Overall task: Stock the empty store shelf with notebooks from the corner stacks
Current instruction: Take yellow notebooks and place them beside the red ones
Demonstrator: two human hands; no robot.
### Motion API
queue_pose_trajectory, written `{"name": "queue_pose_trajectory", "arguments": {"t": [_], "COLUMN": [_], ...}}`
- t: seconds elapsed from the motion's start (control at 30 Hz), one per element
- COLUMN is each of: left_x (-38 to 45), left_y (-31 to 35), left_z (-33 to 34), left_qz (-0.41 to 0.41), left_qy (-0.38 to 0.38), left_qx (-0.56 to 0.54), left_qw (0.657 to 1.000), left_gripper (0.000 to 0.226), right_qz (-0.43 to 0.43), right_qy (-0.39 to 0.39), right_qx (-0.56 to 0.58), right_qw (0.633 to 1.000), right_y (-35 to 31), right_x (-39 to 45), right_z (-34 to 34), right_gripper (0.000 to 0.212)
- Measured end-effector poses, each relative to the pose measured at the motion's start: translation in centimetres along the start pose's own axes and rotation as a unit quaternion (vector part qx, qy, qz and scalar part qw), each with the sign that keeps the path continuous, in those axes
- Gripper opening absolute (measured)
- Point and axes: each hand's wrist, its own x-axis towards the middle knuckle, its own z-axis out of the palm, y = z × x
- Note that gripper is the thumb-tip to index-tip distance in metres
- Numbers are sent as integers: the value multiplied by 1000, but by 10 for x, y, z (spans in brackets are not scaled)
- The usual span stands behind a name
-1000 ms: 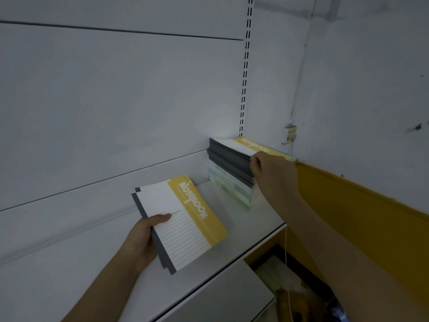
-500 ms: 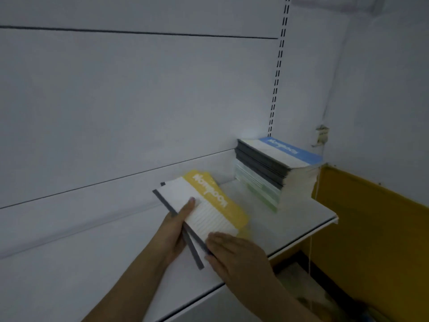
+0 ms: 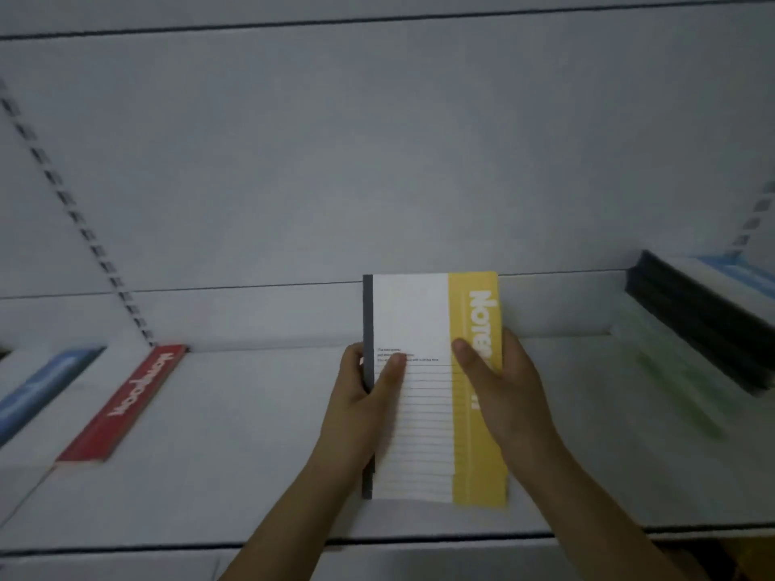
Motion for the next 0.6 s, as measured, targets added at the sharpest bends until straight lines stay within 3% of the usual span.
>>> {"name": "queue_pose_trajectory", "arguments": {"t": [0.1, 0.23, 0.3, 0.4, 0.53, 0.6], "left_x": [-11, -37, -41, -38, -36, -30], "left_y": [-10, -16, -18, -19, -20, -29], "left_z": [-59, -140, -178, -228, -267, -282], "left_qz": [47, 59, 56, 59, 19, 13], "left_qy": [43, -66, -77, -30, -83, -73], "left_qx": [92, 270, 353, 380, 383, 445], "left_qw": [994, 959, 931, 922, 920, 892], "left_gripper": [57, 98, 103, 100, 127, 128], "right_qz": [32, 62, 76, 96, 123, 131], "right_qy": [3, -12, -29, -58, -81, -93], "right_qx": [55, 87, 82, 87, 58, 2], "right_qw": [998, 994, 993, 990, 987, 987], "right_y": [2, 5, 4, 2, 6, 16], "right_x": [6, 4, -2, -8, 0, 4], "right_z": [51, 122, 156, 203, 252, 268], "right_gripper": [16, 16, 11, 6, 9, 13]}}
